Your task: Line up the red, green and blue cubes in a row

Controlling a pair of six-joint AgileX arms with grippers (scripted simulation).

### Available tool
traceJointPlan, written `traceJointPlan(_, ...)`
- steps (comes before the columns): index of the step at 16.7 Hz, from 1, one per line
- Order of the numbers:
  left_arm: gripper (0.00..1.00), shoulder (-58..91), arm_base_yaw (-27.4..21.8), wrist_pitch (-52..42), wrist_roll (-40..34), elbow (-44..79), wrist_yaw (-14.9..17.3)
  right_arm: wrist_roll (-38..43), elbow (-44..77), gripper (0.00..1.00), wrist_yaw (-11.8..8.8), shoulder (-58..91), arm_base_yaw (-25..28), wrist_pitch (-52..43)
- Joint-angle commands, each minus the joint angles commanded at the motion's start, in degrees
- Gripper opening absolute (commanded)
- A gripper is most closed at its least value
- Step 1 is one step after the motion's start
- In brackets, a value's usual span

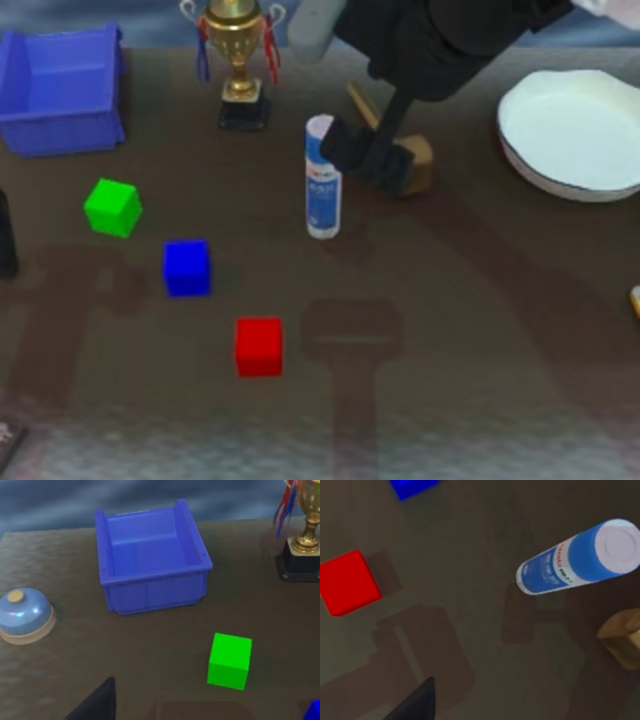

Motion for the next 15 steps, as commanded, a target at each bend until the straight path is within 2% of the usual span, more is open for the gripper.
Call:
traceJointPlan(7,1.00,45.85,-1.77,-23.47,3.82,37.03,-0.18,12.60,-45.10,1.00,-0.98,-47.73,-17.03,25.67)
traceJointPlan(11,1.00,67.88,-2.67,-35.75,5.74,55.76,-0.34,18.97,-71.48,1.00,-0.30,-71.78,-25.15,39.08)
traceJointPlan(15,1.00,85.51,-3.39,-45.22,7.20,71.88,-0.24,24.07,-92.52,1.00,1.01,-91.59,-31.52,50.84)
